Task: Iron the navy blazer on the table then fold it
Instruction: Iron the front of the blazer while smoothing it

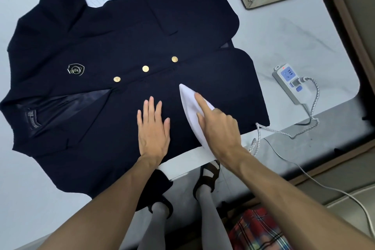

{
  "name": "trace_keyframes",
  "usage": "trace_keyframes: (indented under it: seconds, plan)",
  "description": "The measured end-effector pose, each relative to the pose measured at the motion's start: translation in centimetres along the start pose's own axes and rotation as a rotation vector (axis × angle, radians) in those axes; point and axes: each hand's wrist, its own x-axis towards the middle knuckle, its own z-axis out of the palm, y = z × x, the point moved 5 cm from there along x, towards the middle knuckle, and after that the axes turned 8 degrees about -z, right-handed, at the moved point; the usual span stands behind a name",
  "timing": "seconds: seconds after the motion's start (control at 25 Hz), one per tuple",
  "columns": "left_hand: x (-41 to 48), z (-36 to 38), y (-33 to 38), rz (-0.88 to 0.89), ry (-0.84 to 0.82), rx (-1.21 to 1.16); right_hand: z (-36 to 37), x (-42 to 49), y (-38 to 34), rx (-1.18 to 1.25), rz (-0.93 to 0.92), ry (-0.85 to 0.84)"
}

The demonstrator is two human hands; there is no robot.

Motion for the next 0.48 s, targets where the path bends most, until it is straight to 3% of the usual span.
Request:
trace_keyframes:
  seconds: [0.16,0.28,0.36,0.48]
  plan:
    - [0.2,-0.1,0.2,-0.011,-0.017,-0.004,-1.2,0.9,4.8,0.018,0.105,0.035]
    - [0.1,-1.4,-0.3,0.025,-0.066,-0.21,-1.9,1.0,6.6,0.061,0.115,0.064]
    - [-0.4,-3.2,-3.4,-0.015,-0.002,-0.267,-2.4,0.3,4.5,0.091,-0.034,0.061]
    - [-2.6,-4.8,-11.5,-0.249,0.085,-0.181,-1.8,-1.0,-2.3,-0.039,-0.485,0.003]
